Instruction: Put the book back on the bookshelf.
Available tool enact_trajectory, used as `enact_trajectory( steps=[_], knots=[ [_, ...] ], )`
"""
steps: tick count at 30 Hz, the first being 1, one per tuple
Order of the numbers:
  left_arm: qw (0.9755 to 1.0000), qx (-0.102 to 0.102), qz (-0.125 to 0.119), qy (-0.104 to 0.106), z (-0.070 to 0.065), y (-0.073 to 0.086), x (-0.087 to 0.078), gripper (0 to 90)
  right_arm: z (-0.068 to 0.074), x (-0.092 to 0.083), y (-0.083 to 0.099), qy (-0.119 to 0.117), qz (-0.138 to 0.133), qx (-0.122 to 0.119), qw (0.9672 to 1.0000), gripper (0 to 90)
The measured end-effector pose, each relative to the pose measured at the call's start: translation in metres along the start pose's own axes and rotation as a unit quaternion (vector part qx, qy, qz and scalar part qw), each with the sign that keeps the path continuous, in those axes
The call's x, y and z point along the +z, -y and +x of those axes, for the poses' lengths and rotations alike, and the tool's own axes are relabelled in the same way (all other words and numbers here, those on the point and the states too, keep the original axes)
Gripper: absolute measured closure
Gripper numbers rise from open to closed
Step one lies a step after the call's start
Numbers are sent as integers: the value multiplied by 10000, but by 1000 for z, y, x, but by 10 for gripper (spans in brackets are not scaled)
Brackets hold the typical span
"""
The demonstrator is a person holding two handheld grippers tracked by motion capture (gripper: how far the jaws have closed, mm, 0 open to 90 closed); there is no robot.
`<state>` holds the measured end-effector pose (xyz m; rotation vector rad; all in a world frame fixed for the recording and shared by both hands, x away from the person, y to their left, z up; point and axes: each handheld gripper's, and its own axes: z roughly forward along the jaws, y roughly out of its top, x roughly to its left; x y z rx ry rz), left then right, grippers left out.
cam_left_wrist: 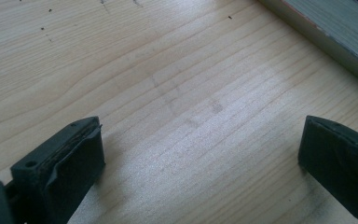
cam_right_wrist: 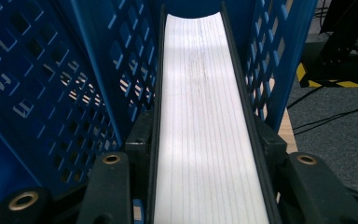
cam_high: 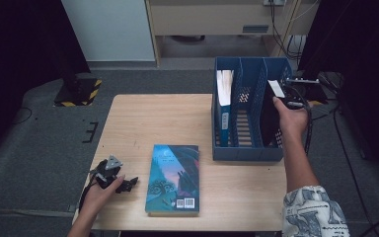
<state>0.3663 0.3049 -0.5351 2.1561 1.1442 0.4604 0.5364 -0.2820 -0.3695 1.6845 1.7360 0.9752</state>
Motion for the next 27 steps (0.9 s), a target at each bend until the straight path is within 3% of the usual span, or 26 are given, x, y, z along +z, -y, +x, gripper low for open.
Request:
enact_trajectory(
  steps=[10, 15, 21, 22, 27],
  knots=[
    [10000, -6, 12, -3, 0, 0, 0, 0, 4, -1, 2, -39, -2, -99, 9999, 505],
    [10000, -8, 3, 4, 0, 0, 0, 0, 6, -4, 2, -193, 23, -120, 9997, 468],
    [10000, -12, 0, 1, 0, 0, 0, 0, 7, -17, 3, -373, 11, 37, 9993, 405],
    [10000, -14, -2, -2, 0, 0, 0, 0, 5, -22, 4, -512, -43, 198, 9985, 376],
    [10000, -14, 3, -4, 0, 0, 0, 0, 1, -30, 7, -709, -131, 381, 9967, 342]
  ],
)
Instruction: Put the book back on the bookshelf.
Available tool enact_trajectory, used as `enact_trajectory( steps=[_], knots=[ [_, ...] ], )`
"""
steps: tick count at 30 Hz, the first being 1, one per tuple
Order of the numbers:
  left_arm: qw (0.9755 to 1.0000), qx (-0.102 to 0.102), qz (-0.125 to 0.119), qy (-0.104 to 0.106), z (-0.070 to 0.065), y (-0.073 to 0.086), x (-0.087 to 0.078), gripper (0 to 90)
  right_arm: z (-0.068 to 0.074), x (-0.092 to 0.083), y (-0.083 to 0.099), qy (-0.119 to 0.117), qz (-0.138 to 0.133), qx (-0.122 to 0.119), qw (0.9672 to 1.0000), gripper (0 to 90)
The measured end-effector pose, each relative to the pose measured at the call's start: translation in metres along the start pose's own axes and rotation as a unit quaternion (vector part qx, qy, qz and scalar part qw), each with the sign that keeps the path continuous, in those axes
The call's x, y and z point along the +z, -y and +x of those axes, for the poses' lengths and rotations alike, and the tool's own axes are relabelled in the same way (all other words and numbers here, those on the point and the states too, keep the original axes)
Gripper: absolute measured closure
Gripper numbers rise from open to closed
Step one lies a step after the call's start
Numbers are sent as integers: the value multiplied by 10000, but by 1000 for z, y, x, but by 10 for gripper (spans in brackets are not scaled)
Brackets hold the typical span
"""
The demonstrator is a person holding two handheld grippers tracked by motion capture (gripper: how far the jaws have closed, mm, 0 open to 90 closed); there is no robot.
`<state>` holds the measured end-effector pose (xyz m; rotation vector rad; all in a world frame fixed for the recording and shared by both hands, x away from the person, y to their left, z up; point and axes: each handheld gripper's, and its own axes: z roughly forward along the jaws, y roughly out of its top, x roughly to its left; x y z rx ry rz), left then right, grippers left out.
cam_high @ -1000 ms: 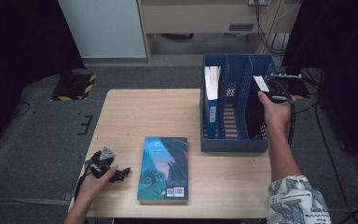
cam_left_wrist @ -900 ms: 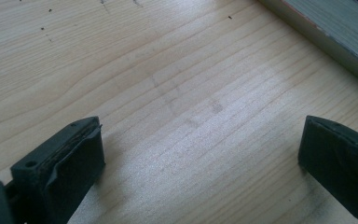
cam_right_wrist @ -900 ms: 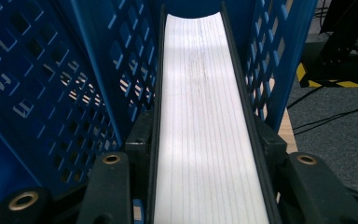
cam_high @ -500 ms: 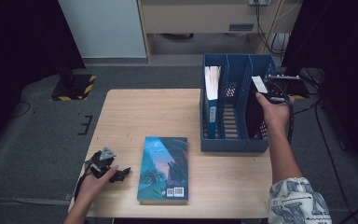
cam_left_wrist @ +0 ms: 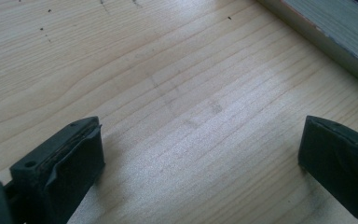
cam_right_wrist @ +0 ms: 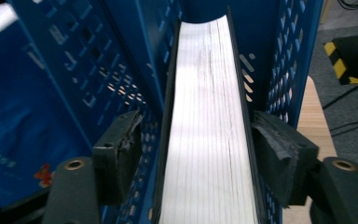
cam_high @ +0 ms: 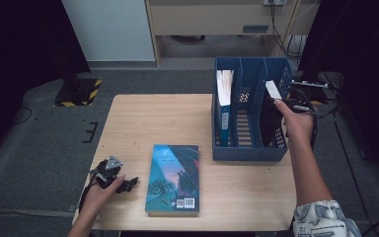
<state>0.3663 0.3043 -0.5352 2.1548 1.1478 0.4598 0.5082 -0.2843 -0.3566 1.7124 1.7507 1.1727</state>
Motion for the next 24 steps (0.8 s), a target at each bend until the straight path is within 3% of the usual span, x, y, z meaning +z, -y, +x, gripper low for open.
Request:
enact_trajectory(
  steps=[3, 12, 18, 24],
  knots=[
    [10000, -21, -11, 7, 0, 0, 0, 0, 0, -5, 3, -191, -13, 33, 9998, 336],
    [10000, -16, -11, 10, 0, 0, 0, 0, -3, -10, 11, -327, -69, 129, 9994, 325],
    [10000, -15, -14, 13, 0, 0, 0, 0, -5, -10, 15, -466, -83, 207, 9987, 265],
    [10000, -14, -7, 10, 0, 0, 0, 0, -4, -9, 15, -513, -127, 120, 9985, 219]
  ],
)
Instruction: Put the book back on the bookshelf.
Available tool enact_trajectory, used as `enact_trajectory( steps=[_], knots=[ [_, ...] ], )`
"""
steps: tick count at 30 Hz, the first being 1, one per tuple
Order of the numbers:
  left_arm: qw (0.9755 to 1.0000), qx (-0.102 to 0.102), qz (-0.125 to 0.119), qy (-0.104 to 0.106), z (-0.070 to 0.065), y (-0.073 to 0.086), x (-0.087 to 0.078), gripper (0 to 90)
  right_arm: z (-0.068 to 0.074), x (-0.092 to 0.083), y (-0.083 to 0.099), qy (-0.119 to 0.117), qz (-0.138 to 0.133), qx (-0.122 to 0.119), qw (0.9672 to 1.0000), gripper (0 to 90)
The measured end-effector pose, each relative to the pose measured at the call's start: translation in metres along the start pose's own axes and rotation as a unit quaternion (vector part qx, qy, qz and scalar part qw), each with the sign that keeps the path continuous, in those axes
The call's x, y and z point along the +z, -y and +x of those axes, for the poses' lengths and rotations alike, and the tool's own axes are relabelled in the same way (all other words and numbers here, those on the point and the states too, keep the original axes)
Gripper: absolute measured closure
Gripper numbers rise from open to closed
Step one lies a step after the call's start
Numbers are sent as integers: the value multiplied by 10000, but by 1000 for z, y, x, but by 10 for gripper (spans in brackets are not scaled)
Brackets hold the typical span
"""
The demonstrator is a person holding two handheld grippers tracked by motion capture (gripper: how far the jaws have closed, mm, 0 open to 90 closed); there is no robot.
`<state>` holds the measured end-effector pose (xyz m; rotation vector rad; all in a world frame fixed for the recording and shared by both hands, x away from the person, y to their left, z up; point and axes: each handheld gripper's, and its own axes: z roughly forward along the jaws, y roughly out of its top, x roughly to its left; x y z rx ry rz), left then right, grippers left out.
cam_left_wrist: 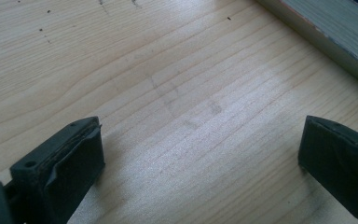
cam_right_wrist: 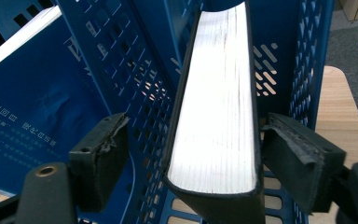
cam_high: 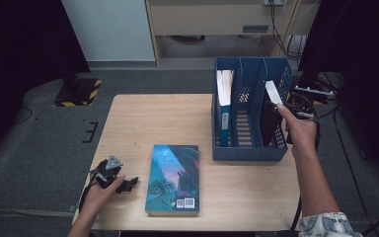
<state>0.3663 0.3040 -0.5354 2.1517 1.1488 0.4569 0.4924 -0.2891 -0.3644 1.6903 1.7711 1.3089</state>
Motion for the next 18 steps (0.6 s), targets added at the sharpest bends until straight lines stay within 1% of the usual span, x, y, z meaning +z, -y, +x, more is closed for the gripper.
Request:
enact_trajectory(
  steps=[3, 4, 7, 9, 14, 15, 18],
  knots=[
    [10000, 1, -1, 0, 0, 0, 0, 0, 1, -1, 0, 13, -68, -21, 10000, 181],
    [10000, 1, -1, 0, 0, 0, 0, 0, 1, -1, 0, 13, -68, -21, 10000, 181],
    [10000, 1, -9, 5, 0, 0, 0, 0, 2, -3, 1, -9, -65, -43, 10000, 138],
    [10000, 1, -7, 5, 0, 0, 0, 0, 2, -3, 1, -1, -76, -82, 9999, 134],
    [10000, 4, -6, 7, 0, 0, 0, 0, 1, -7, 4, -103, -104, -31, 9999, 109],
    [10000, 4, -10, 8, 0, 0, 0, 0, 1, -9, 4, -112, -93, -71, 9999, 97],
    [10000, 5, -10, 7, 0, 0, 0, 0, 1, -12, 5, -123, -136, -87, 9998, 94]
  ],
)
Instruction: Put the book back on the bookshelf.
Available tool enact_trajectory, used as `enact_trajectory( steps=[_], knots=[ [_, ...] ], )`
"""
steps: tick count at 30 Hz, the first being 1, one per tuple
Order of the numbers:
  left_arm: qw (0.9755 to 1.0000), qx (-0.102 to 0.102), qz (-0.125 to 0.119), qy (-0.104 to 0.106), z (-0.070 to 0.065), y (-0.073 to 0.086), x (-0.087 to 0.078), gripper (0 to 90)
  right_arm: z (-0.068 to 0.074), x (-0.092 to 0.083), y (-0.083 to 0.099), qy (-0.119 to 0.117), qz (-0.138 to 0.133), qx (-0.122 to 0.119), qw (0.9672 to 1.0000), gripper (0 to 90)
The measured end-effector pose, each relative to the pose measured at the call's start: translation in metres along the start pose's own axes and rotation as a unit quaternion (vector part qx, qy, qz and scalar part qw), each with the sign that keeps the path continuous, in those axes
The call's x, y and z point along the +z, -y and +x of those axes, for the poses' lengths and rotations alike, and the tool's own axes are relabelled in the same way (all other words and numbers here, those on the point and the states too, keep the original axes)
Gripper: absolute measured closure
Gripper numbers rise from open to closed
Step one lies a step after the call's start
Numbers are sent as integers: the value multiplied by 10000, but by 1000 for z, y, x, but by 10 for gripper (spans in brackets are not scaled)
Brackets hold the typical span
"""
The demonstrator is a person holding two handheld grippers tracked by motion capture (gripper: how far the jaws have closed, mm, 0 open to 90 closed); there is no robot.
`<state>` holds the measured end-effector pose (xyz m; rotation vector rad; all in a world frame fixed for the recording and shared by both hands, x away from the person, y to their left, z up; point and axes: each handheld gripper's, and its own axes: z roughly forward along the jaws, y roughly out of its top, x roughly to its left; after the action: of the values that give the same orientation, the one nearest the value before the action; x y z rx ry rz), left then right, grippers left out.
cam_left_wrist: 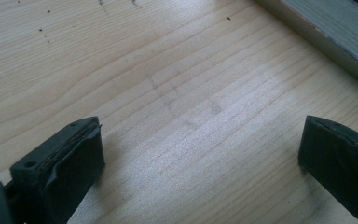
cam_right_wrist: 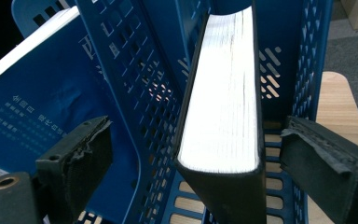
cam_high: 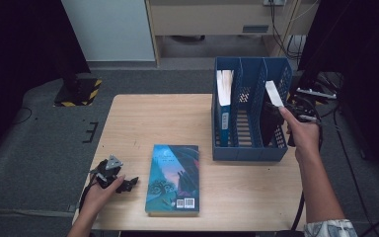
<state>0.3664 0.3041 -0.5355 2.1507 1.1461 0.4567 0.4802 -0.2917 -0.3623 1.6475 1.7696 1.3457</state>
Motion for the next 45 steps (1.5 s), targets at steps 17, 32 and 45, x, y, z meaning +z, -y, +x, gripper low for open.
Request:
enact_trajectory(
  steps=[17, 32, 45],
  knots=[
    [10000, -3, -2, -6, 0, 0, 0, 0, 4, -22, 32, 83, -54, -375, 9992, 69],
    [10000, -7, -78, -5, 0, 1, 1, 0, 21, -24, 73, -41, 95, -594, 9982, 70],
    [10000, 13, -68, 3, 0, 0, 2, 0, 58, -15, 100, -388, 241, -1007, 9939, 69]
  ],
)
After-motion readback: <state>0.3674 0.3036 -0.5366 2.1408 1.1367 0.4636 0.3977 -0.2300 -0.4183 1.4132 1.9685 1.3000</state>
